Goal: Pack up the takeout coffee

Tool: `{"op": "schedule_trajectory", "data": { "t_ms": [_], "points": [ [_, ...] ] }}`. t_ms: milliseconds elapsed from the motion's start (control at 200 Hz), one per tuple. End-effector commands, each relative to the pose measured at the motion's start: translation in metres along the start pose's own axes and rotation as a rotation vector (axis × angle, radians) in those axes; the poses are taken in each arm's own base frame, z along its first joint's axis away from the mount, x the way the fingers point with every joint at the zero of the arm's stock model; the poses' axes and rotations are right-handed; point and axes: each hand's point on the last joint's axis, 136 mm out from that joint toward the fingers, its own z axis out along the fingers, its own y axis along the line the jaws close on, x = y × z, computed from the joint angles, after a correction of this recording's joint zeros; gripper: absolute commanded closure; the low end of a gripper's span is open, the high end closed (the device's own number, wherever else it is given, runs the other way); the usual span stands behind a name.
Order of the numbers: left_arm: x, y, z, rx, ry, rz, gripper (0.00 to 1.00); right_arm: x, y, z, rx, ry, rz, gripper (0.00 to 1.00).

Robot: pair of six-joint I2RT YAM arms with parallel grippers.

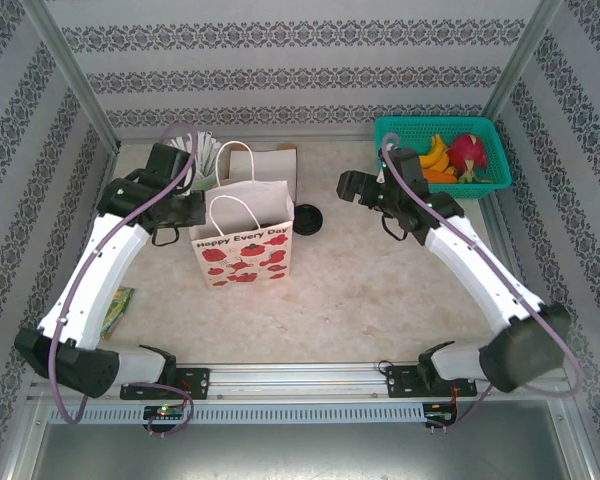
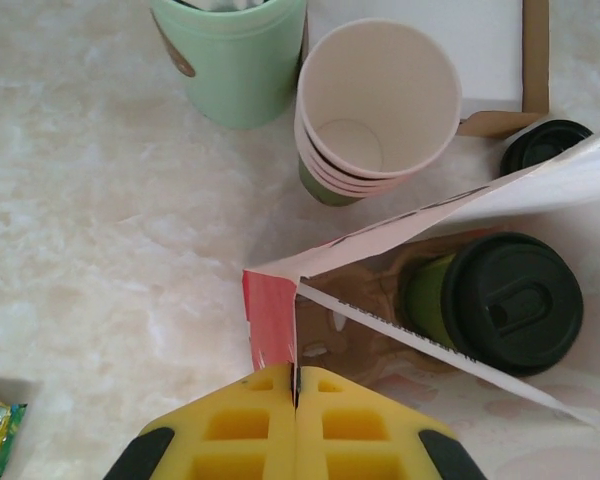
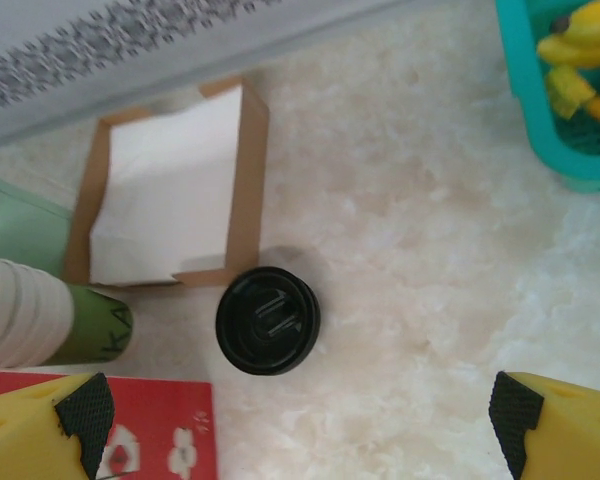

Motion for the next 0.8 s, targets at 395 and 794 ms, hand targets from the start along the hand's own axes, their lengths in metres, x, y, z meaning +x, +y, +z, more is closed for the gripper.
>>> {"op": "schedule_trajectory", "data": {
  "t_ms": [395,794],
  "points": [
    [0.011,0.039,-0.005,-0.017,-0.034,0.018,1.0,0.048,0.027,0.13,-0.142,0.339,0.073,0.03],
    [0.019,0.049,-0.012,0.084,-0.053,0.042,1.0,0.073,0.023,0.183,-0.16,0.397,0.14,0.02]
  ]
}}
